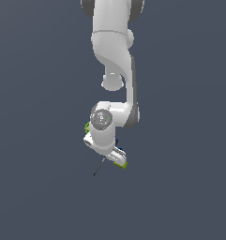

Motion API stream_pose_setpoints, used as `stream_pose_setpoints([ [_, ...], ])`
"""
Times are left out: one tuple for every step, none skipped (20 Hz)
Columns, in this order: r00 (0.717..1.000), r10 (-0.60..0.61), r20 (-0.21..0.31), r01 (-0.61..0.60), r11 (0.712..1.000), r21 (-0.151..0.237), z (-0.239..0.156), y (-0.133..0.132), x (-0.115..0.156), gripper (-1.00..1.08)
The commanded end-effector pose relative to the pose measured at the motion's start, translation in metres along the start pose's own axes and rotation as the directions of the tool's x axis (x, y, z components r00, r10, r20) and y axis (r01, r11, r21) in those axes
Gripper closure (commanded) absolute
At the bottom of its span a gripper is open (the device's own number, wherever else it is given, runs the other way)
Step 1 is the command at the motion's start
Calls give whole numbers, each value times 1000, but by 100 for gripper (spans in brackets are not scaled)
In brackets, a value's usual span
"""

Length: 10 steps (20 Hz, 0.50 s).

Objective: Pick up a designated object from a clutter of objects.

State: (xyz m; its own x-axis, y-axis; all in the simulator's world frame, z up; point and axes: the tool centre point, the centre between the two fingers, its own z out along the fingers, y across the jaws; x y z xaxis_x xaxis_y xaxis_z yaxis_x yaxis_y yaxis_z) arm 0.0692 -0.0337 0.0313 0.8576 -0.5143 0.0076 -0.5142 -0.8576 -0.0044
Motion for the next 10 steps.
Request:
stream_pose_setpoints([
  [1000, 1, -1, -1, 1000, 1, -11, 2, 4, 108],
  [1000, 1, -1, -1, 1000, 1, -16, 3, 5, 108],
  [1000, 1, -1, -1, 1000, 1, -22, 4, 7, 108],
  [1000, 1, -1, -1, 1000, 1, -29, 5, 9, 108],
  [1000, 1, -1, -1, 1000, 0, -36, 6, 11, 108],
  [1000, 1, -1, -1, 1000, 0, -44, 8, 13, 108],
  [1000, 1, -1, -1, 1000, 0, -52, 9, 16, 108],
  [1000, 1, 0, -1, 1000, 0, -60, 11, 18, 108],
  [1000, 1, 0, -1, 1000, 0, -70, 13, 21, 108],
  [1000, 1, 0, -1, 1000, 0, -79, 14, 24, 108],
])
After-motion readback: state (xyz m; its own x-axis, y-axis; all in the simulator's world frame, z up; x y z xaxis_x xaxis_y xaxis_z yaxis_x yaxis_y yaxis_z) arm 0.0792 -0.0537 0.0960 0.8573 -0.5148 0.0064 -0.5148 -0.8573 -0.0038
